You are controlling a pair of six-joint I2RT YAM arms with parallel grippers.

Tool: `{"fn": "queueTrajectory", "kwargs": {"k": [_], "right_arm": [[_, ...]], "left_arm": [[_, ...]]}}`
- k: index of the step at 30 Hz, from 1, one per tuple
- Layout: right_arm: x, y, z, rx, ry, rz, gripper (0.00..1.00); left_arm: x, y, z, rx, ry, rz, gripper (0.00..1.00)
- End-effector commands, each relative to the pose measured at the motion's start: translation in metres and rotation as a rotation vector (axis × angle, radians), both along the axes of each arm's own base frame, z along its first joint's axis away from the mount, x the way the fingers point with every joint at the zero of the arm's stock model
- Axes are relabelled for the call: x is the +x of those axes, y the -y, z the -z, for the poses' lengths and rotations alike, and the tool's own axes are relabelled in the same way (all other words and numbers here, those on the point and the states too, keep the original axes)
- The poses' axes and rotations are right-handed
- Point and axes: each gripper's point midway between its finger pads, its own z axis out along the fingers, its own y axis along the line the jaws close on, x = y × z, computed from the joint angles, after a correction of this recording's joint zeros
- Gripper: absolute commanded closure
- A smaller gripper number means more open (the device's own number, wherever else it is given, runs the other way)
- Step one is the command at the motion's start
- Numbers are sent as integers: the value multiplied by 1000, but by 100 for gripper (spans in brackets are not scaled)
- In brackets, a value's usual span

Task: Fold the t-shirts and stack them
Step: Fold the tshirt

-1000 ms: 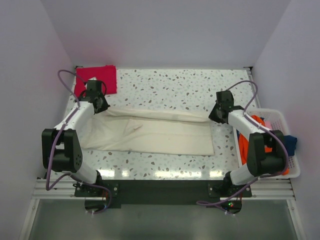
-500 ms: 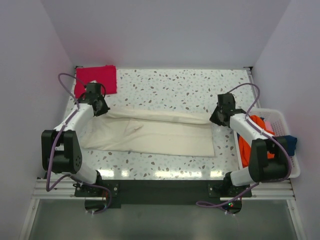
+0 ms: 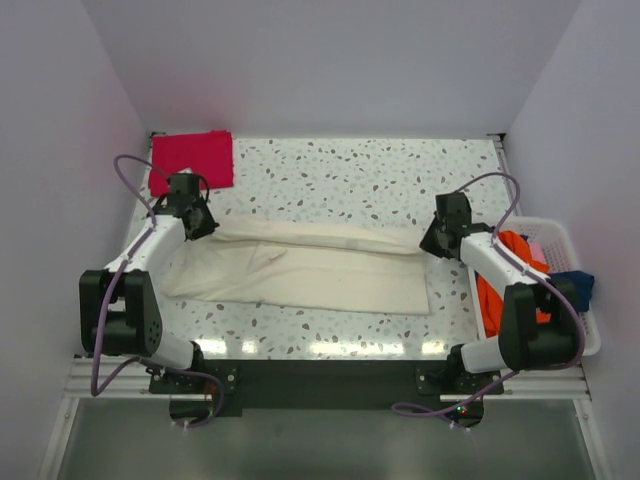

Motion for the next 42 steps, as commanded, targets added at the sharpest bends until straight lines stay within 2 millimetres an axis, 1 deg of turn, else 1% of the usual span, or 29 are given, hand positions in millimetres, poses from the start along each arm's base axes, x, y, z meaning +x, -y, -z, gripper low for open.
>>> {"fn": "queueTrajectory", "kwargs": {"k": [1, 5, 6, 9, 11, 13, 14, 16, 17, 22, 23, 24, 27, 29, 31, 34, 35, 36, 37, 38, 40, 41, 42], "right_arm": [[-5, 0, 0, 19, 9, 9, 100], [-12, -3, 13, 36, -14, 7, 100], [-12, -3, 14, 37, -13, 6, 100], [-14, -5, 20, 46, -30, 5, 100], [-14, -5, 21, 49, -28, 3, 100], [-14, -5, 21, 50, -26, 4, 97], [-15, -6, 21, 52, -26, 1, 94], [-14, -6, 19, 51, -20, 0, 90], [-14, -5, 18, 50, -19, -1, 85], [-15, -6, 10, 52, -1, -7, 70], [-15, -6, 8, 53, 2, -9, 68], [-15, -6, 6, 55, 6, -10, 65], [-13, -6, -5, 46, 32, -25, 65], [-11, -10, -15, 55, 56, -49, 65], [-9, -12, -20, 53, 64, -70, 65], [-2, -24, -27, 54, 72, -120, 65], [-2, -28, -24, 54, 61, -132, 65], [-2, -37, -24, 51, 58, -159, 65], [2, -43, -27, 47, 64, -173, 65], [3, -50, -22, 30, 53, -184, 65], [7, -53, -18, 29, 41, -183, 65], [13, -54, -21, 29, 50, -177, 65], [16, -52, -13, 14, 26, -170, 65]], "left_arm": [[-5, 0, -3, -28, 24, -16, 100], [-12, 3, 9, -47, 1, -22, 100], [-16, 4, 15, -55, -11, -26, 100], [-20, 5, 20, -63, -21, -34, 100], [-21, 5, 21, -63, -22, -37, 100], [-22, 4, 21, -63, -23, -43, 100], [-23, 5, 21, -65, -23, -42, 100], [-25, 4, 20, -64, -21, -46, 100], [-26, 5, 21, -65, -21, -45, 100], [-32, 5, 24, -65, -28, -46, 100], [-35, -3, 26, -66, -33, -70, 98], [-35, -2, 26, -72, -30, -67, 97], [-35, -1, 25, -80, -22, -63, 94], [-36, -1, 26, -83, -27, -61, 93], [-36, 0, 25, -88, -26, -59, 90], [-36, 1, 25, -93, -20, -56, 88], [-37, 1, 26, -93, -21, -59, 88], [-37, 2, 26, -96, -19, -57, 87], [-36, 2, 25, -97, -16, -56, 87], [-36, 1, 23, -95, -14, -55, 87], [-33, 2, 19, -98, 0, -50, 90], [-30, 2, 16, -97, 10, -47, 91], [-28, 2, 12, -98, 19, -44, 92]]}}
